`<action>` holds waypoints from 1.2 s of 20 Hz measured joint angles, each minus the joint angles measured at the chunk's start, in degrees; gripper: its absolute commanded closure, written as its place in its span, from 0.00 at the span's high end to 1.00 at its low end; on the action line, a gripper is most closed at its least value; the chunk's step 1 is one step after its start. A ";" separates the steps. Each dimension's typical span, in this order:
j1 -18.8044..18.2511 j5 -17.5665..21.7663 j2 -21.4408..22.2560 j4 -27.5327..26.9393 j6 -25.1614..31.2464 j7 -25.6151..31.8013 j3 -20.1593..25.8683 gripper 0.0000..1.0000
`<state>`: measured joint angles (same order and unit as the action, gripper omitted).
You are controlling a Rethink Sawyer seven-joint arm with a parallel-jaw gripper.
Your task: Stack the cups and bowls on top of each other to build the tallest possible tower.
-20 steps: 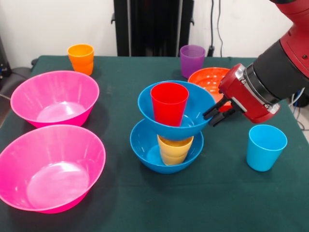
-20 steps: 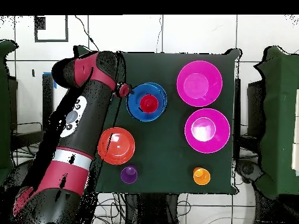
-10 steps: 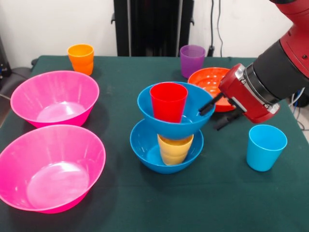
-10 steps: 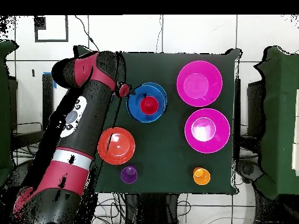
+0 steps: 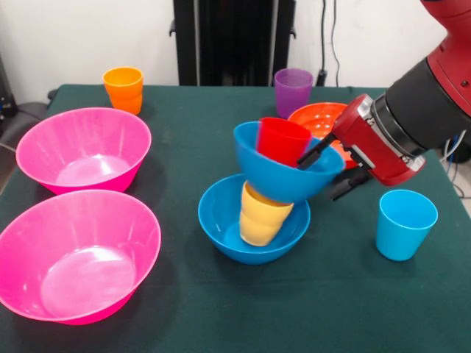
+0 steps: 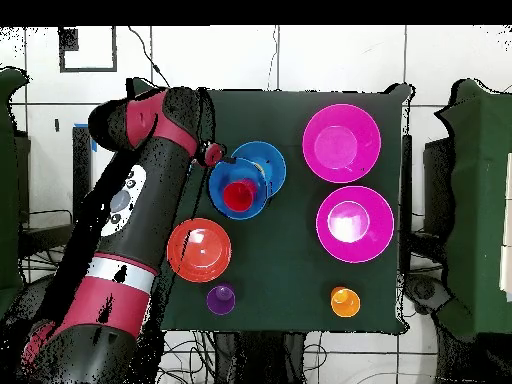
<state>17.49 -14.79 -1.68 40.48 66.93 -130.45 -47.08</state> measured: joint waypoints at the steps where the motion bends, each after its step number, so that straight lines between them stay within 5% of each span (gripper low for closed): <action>1: 0.00 0.00 0.00 0.00 0.00 0.00 -0.02 1.00; 8: -0.01 0.00 0.00 0.00 0.00 0.00 -0.07 1.00; 9: -0.01 0.01 0.00 0.00 0.00 0.00 -0.07 0.00; 24: -0.02 0.02 -0.16 -0.10 0.04 0.00 -0.32 0.00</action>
<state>17.47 -14.76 -1.84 40.38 66.96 -130.45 -47.40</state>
